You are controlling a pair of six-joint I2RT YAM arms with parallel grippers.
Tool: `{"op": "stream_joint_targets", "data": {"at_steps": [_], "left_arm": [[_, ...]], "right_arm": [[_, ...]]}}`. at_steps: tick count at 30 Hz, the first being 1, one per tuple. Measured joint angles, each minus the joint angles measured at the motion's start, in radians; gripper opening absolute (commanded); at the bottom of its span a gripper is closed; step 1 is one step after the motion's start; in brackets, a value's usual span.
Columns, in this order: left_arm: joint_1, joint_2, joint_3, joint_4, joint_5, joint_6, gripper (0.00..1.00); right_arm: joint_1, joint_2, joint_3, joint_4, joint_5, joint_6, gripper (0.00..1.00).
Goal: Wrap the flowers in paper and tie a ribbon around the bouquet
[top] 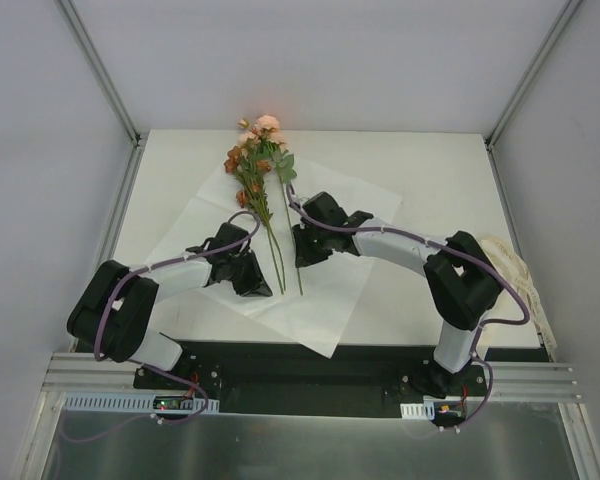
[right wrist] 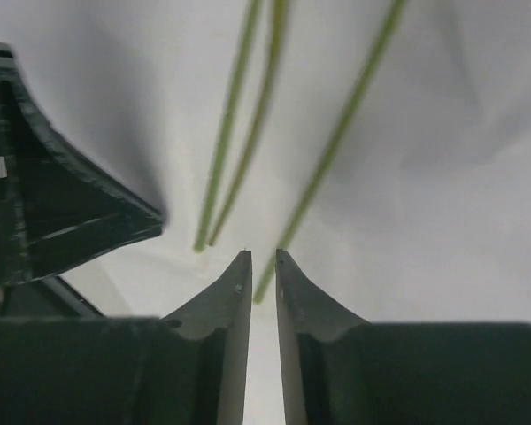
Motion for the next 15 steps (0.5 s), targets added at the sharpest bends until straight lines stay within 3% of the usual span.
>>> {"op": "stream_joint_targets", "data": {"at_steps": [1, 7, 15], "left_arm": [[0.000, -0.008, -0.010, -0.001, -0.005, 0.000, 0.04], [0.000, -0.061, -0.050, -0.001, -0.053, -0.005, 0.01], [0.001, -0.085, -0.070, 0.005, -0.081, -0.019, 0.00]], "right_arm": [[0.021, 0.002, 0.008, 0.024, -0.022, 0.018, 0.01], [0.091, 0.093, 0.063, 0.131, -0.138, 0.108, 0.01], [0.130, 0.214, 0.085, 0.162, -0.171, 0.149, 0.01]]}}
